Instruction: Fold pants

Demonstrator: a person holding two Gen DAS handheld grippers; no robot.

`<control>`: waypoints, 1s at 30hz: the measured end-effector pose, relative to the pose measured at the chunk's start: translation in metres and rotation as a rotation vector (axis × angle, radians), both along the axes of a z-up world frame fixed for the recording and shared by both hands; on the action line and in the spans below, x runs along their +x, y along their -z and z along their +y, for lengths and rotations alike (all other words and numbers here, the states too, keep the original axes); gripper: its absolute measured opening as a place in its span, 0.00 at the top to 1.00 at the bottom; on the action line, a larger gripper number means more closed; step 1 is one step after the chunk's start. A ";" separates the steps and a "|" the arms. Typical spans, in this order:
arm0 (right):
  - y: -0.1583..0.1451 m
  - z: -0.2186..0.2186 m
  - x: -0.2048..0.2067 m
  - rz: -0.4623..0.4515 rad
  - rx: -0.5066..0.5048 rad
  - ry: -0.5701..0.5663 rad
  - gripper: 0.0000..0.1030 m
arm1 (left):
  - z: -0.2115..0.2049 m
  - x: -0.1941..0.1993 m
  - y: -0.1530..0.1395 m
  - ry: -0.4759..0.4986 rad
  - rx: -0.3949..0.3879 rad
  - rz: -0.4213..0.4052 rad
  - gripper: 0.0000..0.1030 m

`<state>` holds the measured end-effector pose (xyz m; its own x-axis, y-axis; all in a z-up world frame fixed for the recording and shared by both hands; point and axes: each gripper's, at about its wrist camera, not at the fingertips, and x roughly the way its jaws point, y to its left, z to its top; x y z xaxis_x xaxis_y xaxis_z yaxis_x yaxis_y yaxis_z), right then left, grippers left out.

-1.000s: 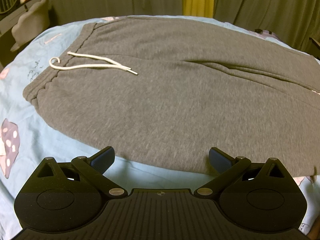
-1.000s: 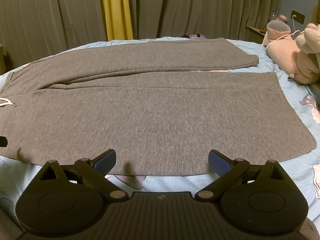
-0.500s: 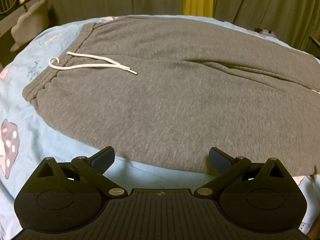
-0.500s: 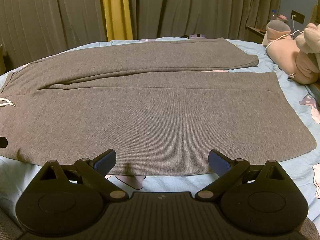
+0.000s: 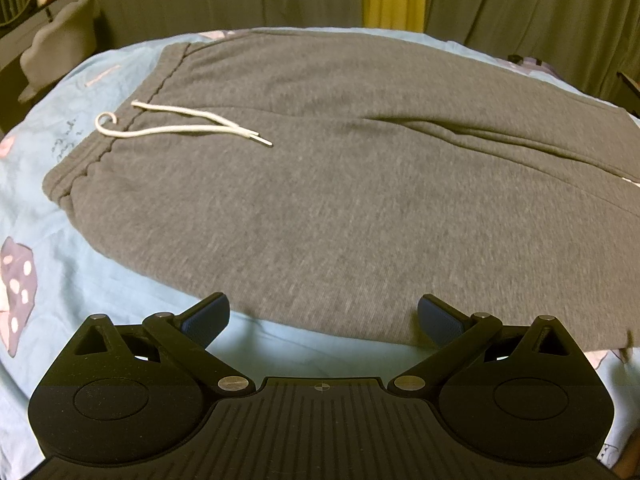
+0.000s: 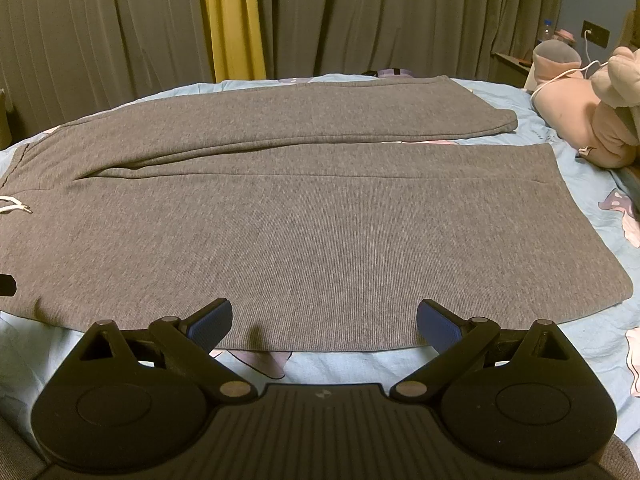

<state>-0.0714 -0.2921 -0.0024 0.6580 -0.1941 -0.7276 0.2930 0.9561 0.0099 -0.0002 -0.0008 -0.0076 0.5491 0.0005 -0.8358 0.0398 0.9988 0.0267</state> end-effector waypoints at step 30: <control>0.003 0.000 0.001 0.001 0.003 0.010 0.04 | 0.002 0.003 0.000 -0.002 -0.009 0.022 0.00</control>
